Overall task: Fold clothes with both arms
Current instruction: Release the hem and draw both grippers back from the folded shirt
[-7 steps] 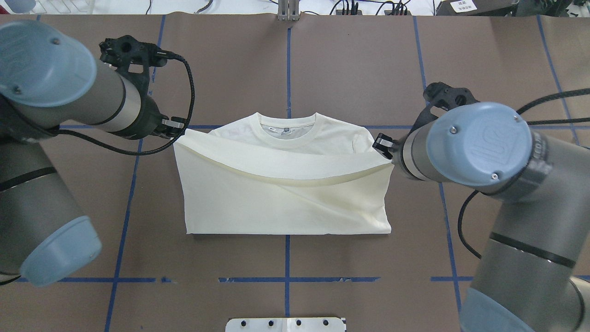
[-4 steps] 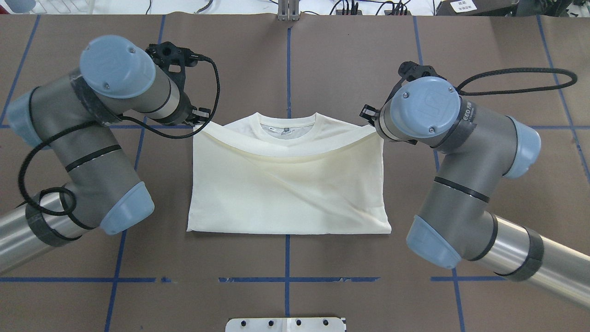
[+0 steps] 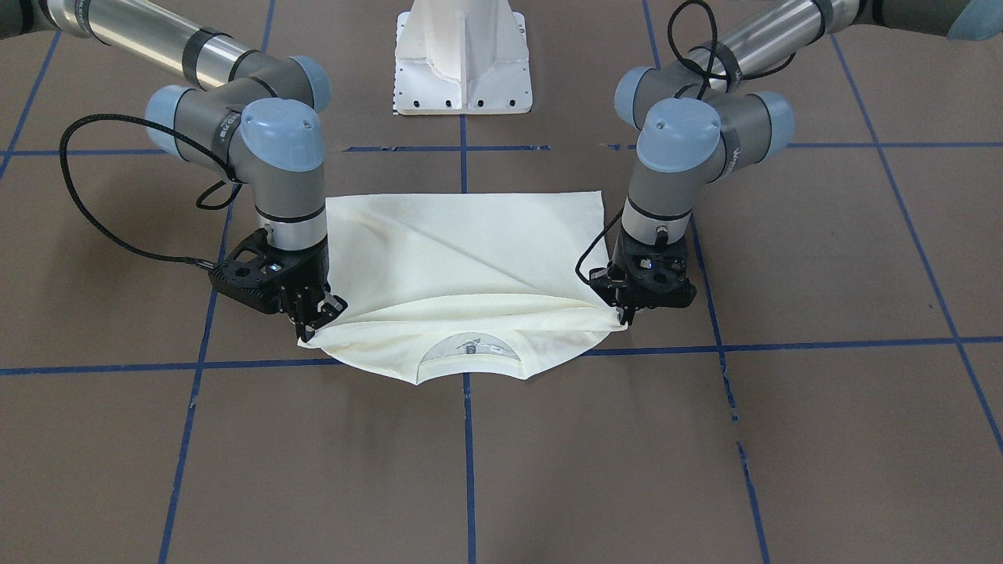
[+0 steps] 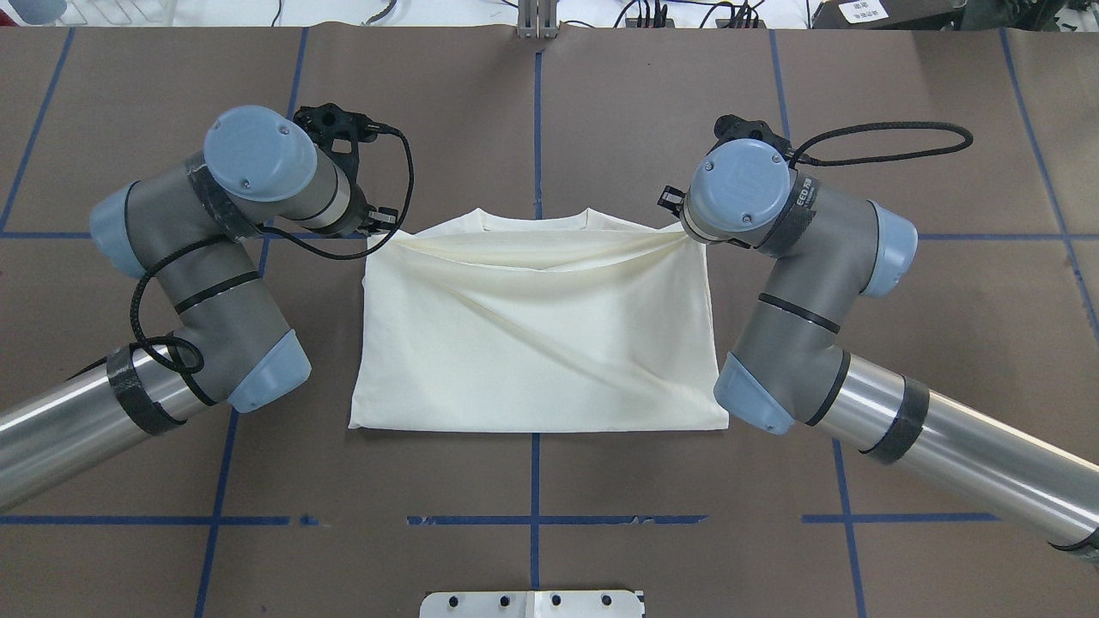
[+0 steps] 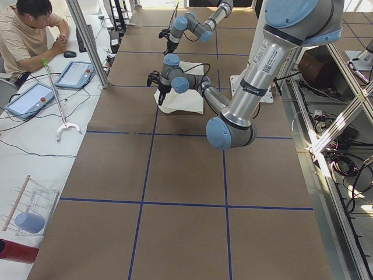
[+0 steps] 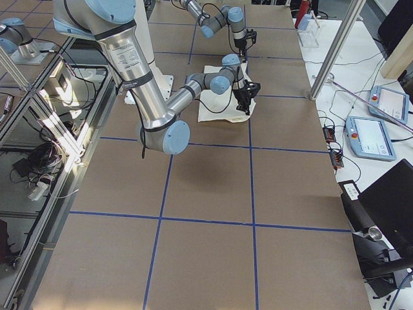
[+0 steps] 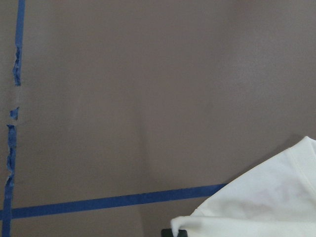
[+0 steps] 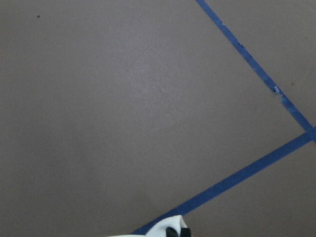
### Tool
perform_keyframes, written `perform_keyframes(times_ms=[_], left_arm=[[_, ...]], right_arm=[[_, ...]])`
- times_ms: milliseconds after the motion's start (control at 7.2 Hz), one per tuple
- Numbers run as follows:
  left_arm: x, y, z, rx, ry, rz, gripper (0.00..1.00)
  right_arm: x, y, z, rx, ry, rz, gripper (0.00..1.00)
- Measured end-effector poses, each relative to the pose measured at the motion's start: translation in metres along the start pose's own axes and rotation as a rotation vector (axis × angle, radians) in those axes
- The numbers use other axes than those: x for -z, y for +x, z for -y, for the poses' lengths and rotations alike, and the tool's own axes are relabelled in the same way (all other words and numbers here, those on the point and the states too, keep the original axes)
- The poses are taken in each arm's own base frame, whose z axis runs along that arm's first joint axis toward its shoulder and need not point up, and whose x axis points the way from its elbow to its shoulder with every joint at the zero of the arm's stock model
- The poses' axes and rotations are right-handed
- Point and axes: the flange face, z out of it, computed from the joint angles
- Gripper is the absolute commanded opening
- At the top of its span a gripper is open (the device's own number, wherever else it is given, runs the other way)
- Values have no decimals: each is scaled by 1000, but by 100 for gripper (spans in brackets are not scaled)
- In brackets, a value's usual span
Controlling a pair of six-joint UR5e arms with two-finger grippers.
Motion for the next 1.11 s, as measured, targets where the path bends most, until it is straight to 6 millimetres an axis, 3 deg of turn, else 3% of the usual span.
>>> perform_keyframes(times_ms=[278, 556, 833, 1111], left_arm=[[1, 0, -3, -33, 9, -19, 100], [29, -3, -24, -68, 21, -80, 100], [54, -8, -94, -108, -25, -147, 99], [57, -9, -171, -46, -72, -208, 69]], right_arm=[[-4, 1, -5, 40, -13, -1, 100], [14, 18, 7, 161, -71, 34, 100], [37, 45, 12, 239, -98, 70, 100], [44, 50, 12, 250, -99, 81, 100]])
